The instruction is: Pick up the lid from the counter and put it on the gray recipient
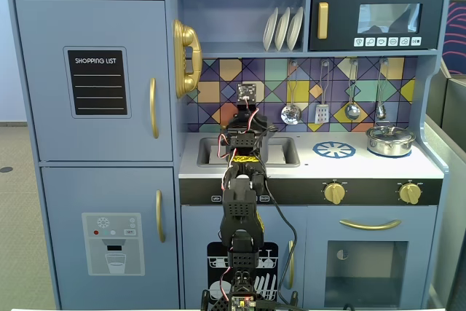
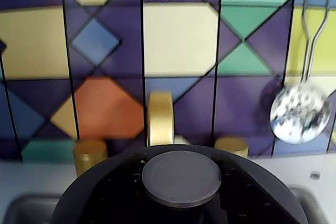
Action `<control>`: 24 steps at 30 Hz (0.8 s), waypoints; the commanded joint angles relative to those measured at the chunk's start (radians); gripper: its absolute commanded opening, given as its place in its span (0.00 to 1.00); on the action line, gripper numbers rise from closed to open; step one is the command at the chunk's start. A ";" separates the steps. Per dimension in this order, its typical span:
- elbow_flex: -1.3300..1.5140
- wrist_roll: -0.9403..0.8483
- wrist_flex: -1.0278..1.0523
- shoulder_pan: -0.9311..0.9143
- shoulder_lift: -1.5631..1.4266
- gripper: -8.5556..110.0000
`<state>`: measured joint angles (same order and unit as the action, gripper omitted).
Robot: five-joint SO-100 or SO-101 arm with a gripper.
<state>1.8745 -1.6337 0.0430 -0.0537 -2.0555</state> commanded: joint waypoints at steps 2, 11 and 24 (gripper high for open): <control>-0.005 -0.006 -0.041 0.015 -0.011 0.07; 0.041 -0.015 -0.048 0.032 -0.035 0.07; 0.103 -0.020 -0.038 0.049 -0.069 0.16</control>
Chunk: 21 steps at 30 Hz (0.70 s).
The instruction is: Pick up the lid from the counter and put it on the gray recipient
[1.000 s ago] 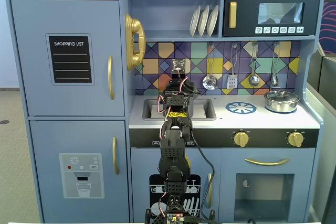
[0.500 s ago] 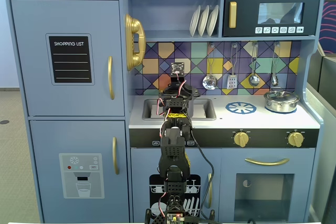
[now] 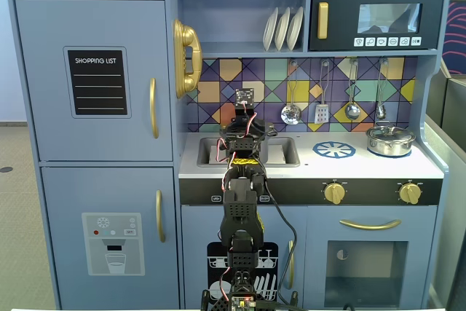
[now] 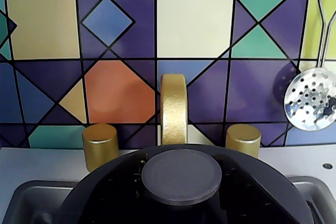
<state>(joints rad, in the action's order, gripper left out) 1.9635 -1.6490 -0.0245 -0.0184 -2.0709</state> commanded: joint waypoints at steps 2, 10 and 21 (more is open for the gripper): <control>0.044 0.012 0.107 0.006 -0.097 0.21; 0.117 0.035 0.411 0.018 -0.362 0.21; 0.150 0.021 1.241 0.014 -0.853 0.07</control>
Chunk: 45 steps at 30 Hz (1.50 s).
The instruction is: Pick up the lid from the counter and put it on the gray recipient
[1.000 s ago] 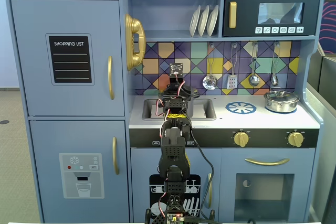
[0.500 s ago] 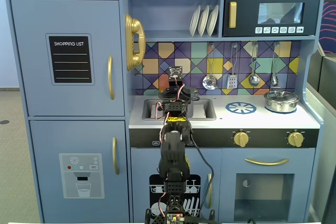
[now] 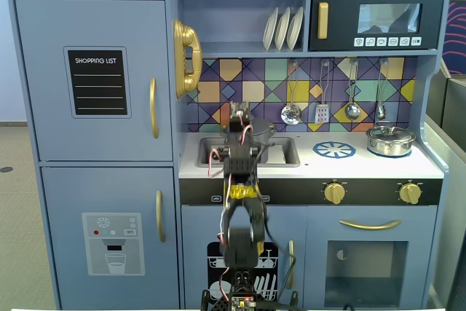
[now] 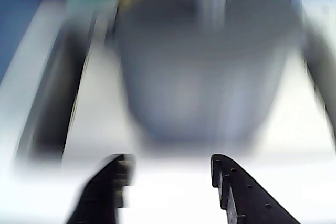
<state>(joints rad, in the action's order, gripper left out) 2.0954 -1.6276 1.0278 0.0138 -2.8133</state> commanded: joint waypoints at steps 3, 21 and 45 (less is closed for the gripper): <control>0.161 0.072 0.213 -0.014 -0.161 0.07; 0.905 0.222 0.344 0.081 -0.364 0.07; 0.905 0.118 0.502 -0.026 -0.365 0.12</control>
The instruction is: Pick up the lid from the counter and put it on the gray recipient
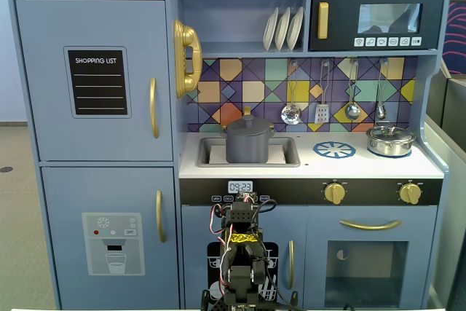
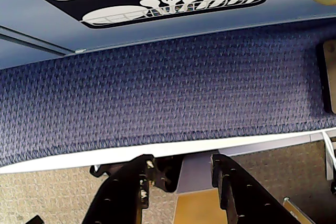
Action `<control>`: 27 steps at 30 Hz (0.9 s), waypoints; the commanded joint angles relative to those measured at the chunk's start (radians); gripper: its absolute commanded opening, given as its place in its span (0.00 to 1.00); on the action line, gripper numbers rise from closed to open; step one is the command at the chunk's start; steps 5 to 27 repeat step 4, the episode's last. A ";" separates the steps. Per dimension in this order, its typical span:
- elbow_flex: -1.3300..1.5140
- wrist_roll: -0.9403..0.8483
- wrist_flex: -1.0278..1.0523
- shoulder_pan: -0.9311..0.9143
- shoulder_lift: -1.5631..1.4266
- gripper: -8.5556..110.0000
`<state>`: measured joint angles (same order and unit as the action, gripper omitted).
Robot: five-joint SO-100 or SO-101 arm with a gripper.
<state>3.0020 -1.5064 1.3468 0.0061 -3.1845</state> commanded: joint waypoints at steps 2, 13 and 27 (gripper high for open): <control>-0.002 -0.003 0.183 -0.018 0.006 0.12; -0.002 -0.003 0.183 -0.018 0.006 0.12; -0.002 -0.003 0.183 -0.018 0.006 0.12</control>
